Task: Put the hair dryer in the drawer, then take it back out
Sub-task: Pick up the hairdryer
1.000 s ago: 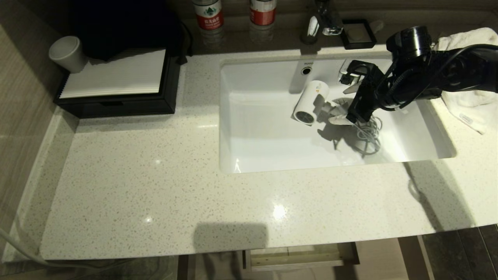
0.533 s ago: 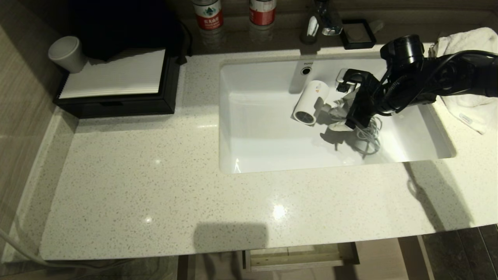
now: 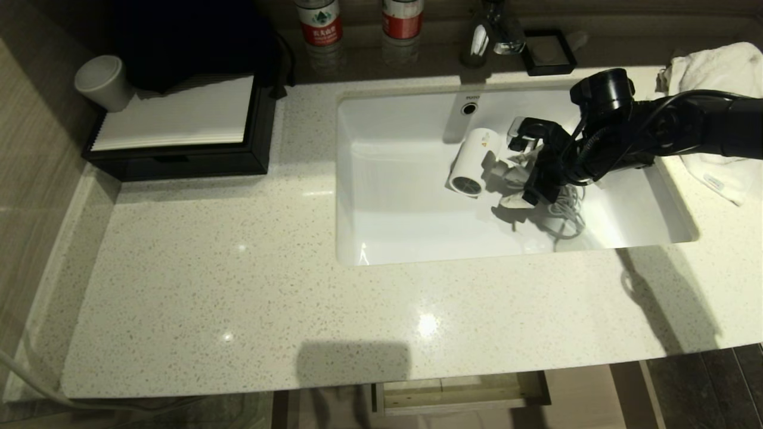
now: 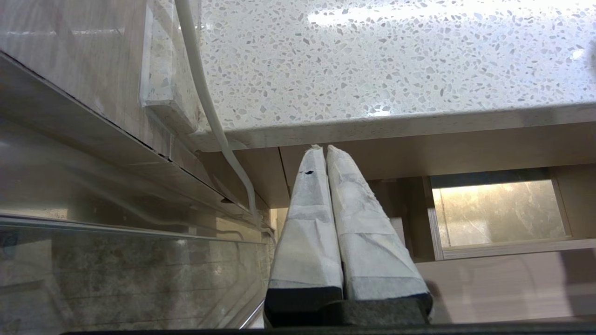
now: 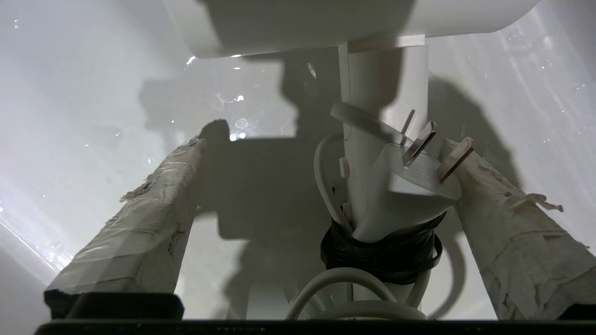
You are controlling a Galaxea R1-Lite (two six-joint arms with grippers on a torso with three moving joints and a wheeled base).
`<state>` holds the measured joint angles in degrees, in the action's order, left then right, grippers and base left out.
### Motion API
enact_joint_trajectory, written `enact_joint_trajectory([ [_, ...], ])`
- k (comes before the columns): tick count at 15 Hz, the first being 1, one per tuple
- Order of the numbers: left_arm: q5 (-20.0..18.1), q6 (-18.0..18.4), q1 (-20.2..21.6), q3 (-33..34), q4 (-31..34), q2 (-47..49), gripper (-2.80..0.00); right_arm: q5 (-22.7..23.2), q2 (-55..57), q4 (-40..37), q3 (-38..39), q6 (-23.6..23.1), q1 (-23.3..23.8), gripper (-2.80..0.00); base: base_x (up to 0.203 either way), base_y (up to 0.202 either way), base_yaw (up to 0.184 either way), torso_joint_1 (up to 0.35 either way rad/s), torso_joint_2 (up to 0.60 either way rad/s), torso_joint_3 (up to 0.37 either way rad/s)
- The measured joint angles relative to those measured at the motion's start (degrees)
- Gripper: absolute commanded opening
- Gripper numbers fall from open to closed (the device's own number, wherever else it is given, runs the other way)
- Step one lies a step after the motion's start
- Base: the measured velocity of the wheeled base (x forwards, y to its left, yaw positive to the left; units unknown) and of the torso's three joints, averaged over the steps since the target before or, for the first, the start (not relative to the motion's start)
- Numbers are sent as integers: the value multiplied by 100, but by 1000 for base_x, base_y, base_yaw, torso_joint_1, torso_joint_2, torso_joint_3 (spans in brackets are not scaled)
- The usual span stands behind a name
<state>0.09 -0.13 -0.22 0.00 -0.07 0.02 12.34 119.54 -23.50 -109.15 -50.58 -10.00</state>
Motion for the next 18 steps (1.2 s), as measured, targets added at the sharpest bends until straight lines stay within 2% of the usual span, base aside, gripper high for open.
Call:
enact_joint_trajectory([
  [1, -1, 0, 1, 0, 0, -2, -280, 5, 11, 21, 1, 14, 0, -280, 0, 0, 0, 0, 0, 0],
  [18, -3, -2, 6, 0, 0, -2, -280, 0, -258, 7, 11, 22, 88, -280, 0, 0, 0, 0, 0, 0],
])
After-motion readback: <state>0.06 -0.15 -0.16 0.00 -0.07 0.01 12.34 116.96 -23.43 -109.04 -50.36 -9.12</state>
